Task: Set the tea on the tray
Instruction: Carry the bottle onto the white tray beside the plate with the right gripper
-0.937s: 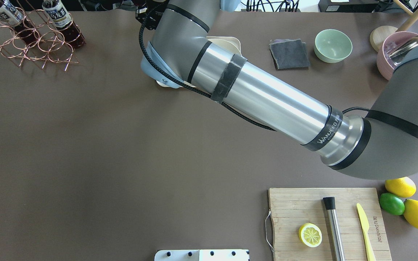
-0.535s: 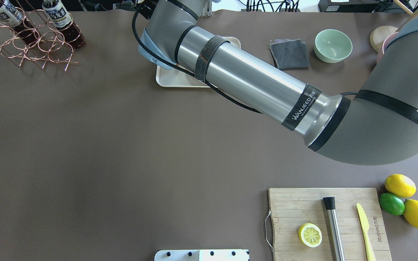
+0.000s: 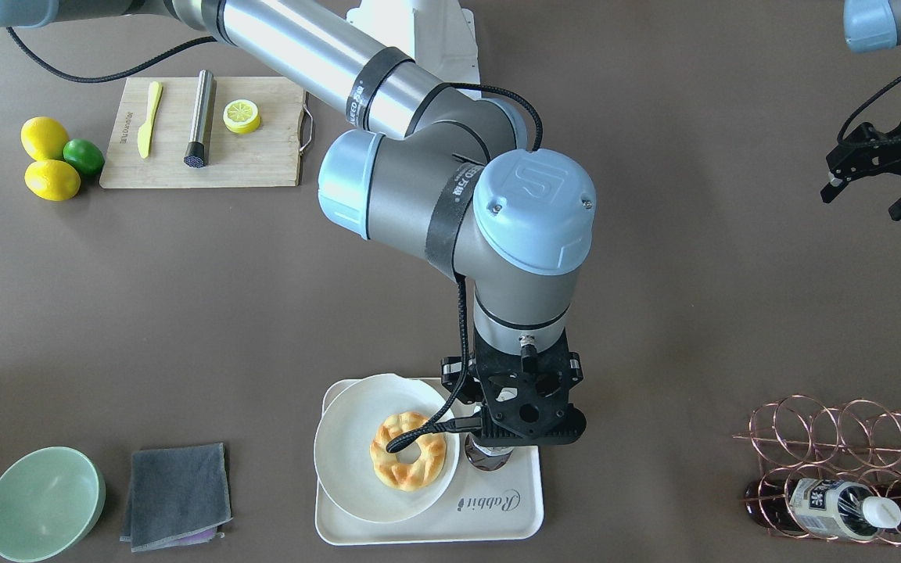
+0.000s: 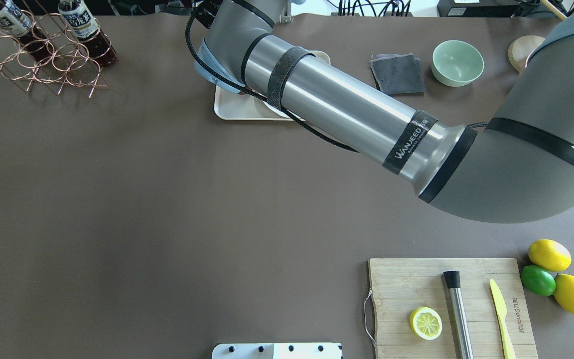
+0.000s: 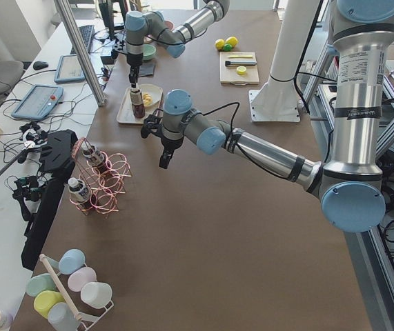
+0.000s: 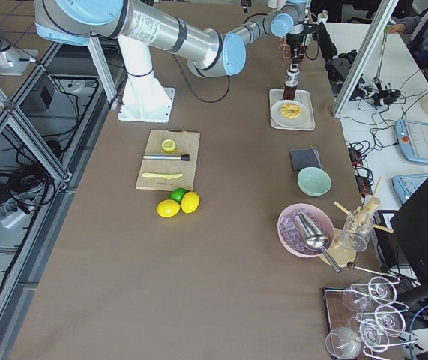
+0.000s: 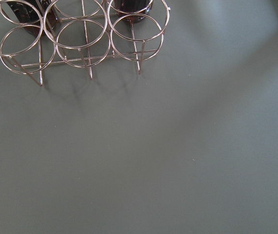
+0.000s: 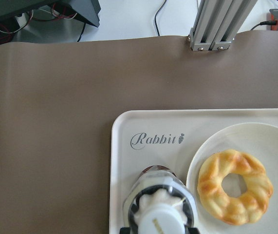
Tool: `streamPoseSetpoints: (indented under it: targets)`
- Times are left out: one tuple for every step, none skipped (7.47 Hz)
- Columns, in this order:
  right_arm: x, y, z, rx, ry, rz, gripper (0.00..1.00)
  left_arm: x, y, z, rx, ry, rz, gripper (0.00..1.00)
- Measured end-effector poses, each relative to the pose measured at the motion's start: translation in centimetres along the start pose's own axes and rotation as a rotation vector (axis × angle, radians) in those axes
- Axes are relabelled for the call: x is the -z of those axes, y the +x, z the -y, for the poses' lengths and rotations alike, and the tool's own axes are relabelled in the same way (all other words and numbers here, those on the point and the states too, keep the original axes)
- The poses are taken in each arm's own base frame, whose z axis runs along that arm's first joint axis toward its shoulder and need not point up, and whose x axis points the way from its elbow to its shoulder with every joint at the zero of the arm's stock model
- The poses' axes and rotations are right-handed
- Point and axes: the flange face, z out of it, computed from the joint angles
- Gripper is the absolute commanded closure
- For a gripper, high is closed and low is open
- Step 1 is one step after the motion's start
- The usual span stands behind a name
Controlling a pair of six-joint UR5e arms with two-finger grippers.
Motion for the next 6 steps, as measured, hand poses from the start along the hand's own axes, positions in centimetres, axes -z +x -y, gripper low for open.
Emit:
streamPoseSetpoints:
  targets:
    - [0.0, 0.0, 0.0, 0.000, -0.002, 0.000, 0.00, 0.1, 0.1, 0.0, 0.004, 0.001, 0.000, 0.02]
    - [0.1, -0.1, 0.0, 0.000, -0.003, 0.002, 0.00, 0.1, 0.0, -0.1, 0.008, 0.001, 0.000, 0.02]
    - [0.5, 0.0, 0.3, 0.001, -0.012, 0.011, 0.00, 0.1, -0.1, -0.3, 0.014, -0.002, 0.000, 0.02]
    - [1.2, 0.4, 0.8, 0.006, -0.037, 0.032, 0.00, 0.0, -0.2, -0.5, 0.025, -0.004, 0.002, 0.02]
    - [2.1, 1.7, 1.2, 0.015, -0.059, 0.056, 0.00, 0.1, -0.9, -1.0, 0.043, -0.010, 0.008, 0.02]
    - [2.8, 5.5, 1.5, 0.045, -0.084, 0.071, 0.00, -0.1, -1.6, -1.4, 0.061, -0.018, 0.016, 0.02]
